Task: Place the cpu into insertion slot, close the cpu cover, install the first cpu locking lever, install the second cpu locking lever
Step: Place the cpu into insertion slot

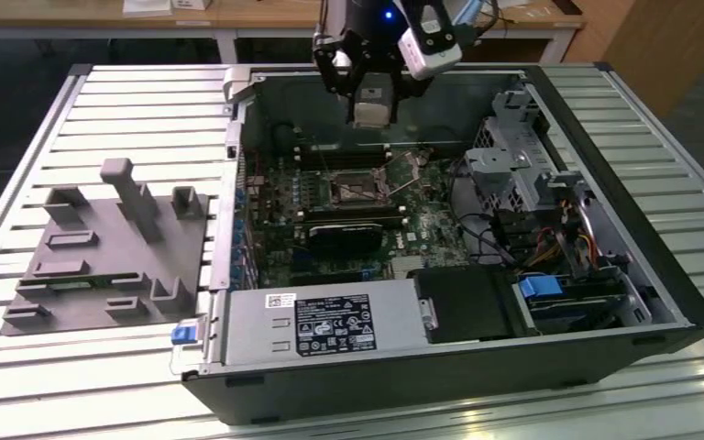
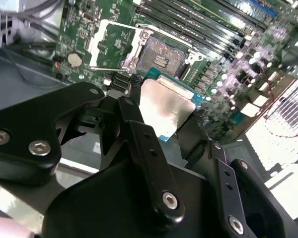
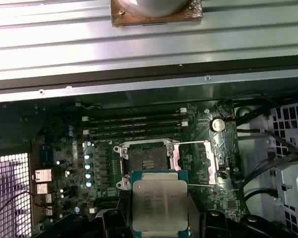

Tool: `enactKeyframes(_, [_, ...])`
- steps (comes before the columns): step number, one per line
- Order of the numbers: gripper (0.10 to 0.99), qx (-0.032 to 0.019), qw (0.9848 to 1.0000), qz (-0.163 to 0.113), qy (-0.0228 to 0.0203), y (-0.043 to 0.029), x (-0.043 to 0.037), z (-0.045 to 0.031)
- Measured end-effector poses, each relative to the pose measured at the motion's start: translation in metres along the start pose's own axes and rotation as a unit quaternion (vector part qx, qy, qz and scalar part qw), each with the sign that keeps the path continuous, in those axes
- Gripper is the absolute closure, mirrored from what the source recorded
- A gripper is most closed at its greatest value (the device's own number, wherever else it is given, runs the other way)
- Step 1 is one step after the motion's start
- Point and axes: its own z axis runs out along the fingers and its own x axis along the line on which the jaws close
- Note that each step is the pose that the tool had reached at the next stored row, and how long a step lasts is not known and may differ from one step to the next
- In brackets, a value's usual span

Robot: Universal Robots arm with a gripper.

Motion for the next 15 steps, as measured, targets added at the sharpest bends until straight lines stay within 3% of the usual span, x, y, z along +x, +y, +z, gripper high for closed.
enactKeyframes(4, [0.549, 0.0004, 0.9993, 0.036, -0.0034, -0.0003, 0.0000, 0.0031])
enactKeyframes(8, [0.549, 0.0004, 0.9974, 0.072, -0.0067, -0.0005, 0.0000, 0.0052])
enactKeyframes(12, [0.549, 0.0005, 0.9941, 0.108, -0.0100, -0.0007, 0.0000, 0.0073])
enactKeyframes(15, [0.549, 0.0005, 0.9907, 0.135, -0.0125, -0.0008, 0.0000, 0.0085])
